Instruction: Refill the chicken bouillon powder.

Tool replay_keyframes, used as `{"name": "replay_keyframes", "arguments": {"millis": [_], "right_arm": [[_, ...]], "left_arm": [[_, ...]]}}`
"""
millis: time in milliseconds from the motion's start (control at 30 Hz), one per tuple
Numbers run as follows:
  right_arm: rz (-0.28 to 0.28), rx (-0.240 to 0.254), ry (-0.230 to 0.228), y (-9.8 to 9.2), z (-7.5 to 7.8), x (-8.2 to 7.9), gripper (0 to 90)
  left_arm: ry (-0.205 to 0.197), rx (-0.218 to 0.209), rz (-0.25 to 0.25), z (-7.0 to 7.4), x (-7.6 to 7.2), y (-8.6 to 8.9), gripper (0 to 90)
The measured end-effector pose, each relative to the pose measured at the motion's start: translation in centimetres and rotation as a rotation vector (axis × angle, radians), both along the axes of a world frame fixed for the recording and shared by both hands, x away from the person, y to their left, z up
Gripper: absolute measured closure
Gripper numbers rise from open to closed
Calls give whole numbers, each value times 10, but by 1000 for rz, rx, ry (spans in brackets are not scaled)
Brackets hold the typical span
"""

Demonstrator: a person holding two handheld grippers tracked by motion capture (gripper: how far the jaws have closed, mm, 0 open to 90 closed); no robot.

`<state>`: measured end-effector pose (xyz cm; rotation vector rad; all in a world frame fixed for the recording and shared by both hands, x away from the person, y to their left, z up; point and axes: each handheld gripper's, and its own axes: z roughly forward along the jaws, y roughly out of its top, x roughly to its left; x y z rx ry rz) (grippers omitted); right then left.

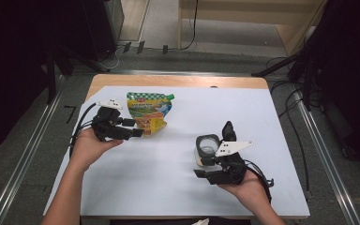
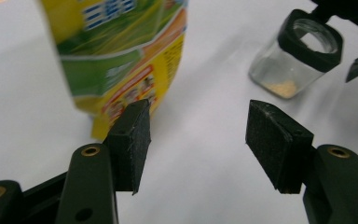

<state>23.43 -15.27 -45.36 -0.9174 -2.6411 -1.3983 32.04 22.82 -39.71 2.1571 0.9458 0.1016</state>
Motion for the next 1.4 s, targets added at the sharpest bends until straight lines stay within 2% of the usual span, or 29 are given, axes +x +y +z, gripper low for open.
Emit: {"name": "replay_keyframes", "arguments": {"millis": [200, 267, 333, 533, 633, 733, 800, 1000, 1133, 1267, 1400], "right_arm": [[3, 1, 1, 1, -1, 0, 512], [3, -1, 1, 1, -1, 0, 513], [3, -2, 2, 2, -2, -1, 513], [4, -7, 5, 4, -3, -2, 514], [-1, -11, 10, 3, -4, -4, 514], [-10, -12, 9, 1, -4, -5, 514], [-16, -11, 8, -1, -4, -6, 514], [-34, -16, 12, -5, -6, -9, 514], [-45, -19, 14, -8, -7, -11, 515], [-57, -16, 11, -11, -7, -12, 516], [-59, -15, 8, -11, -7, -13, 515]], "left_arm": [[0, -19, 46, -3, 8, 16, 409], [-2, -3, 66, -6, 12, 20, 400], [-4, 9, 73, -9, 16, 22, 383], [-17, -9, 79, -13, 29, 21, 349], [-9, -2, 76, -15, 35, 18, 350], [-13, -16, 65, -18, 41, 13, 350], [-13, 0, 53, -20, 46, 8, 350], [-36, 16, 8, -26, 55, -8, 352], [-45, 8, 3, -31, 59, -12, 366], [-56, -28, -3, -31, 62, -16, 406], [-75, -28, -22, -31, 62, -22, 492]]}}
